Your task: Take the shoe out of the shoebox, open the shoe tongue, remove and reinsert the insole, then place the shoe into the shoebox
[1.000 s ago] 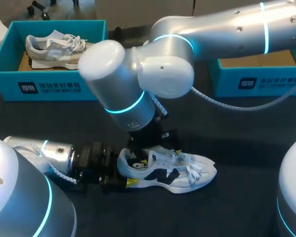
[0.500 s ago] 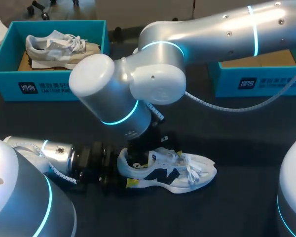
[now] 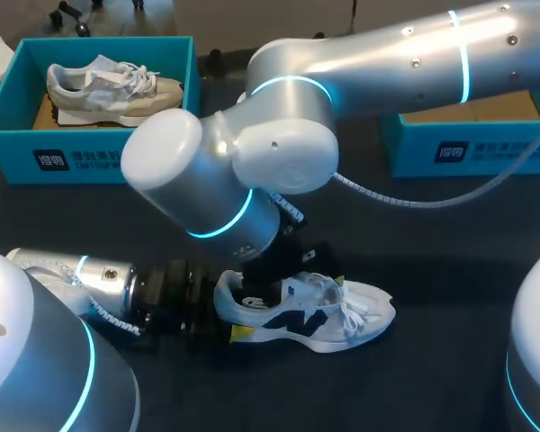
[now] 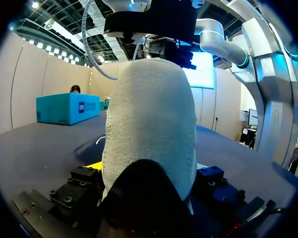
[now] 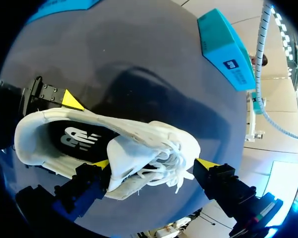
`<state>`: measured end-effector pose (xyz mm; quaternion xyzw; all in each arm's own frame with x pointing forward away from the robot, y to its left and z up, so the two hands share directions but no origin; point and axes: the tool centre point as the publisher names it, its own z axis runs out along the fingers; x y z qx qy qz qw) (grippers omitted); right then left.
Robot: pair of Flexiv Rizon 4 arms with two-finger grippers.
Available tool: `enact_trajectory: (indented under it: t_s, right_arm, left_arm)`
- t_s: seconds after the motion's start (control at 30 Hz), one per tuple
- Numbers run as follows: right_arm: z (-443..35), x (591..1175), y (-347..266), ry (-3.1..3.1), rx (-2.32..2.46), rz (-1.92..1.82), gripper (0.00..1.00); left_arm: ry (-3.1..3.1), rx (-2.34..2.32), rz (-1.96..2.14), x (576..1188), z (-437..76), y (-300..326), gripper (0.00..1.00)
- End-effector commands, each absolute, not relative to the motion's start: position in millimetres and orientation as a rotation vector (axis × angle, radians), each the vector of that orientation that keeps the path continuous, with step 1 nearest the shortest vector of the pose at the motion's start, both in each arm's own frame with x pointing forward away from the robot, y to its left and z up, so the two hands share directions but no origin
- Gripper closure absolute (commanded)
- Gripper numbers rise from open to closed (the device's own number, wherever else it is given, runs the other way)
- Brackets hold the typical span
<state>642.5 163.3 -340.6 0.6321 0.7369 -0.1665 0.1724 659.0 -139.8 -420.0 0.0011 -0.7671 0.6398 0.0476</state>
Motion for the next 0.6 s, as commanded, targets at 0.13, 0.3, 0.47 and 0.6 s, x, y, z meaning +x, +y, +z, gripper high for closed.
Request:
enact_trajectory:
  t_s: [0.13,0.3,0.47,0.6]
  right_arm:
    - [-331.9,641.4,150.9,1.759,2.212,-0.31,0.0]
    - [-329.4,640.6,151.2,1.779,2.278,-0.28,0.0]
    - [-328.4,639.5,149.4,1.792,2.353,-0.271,0.0]
    - [-324.7,636.0,149.1,1.797,2.4,-0.258,0.0]
  left_arm:
    - [-2.342,0.006,1.95,659.9,-423.7,-136.0,1.0]
    - [-2.342,0.006,1.95,659.9,-423.7,-136.0,1.0]
    - [-2.342,0.006,1.95,659.9,-423.7,-136.0,1.0]
    - [-2.342,0.006,1.95,659.9,-423.7,-136.0,1.0]
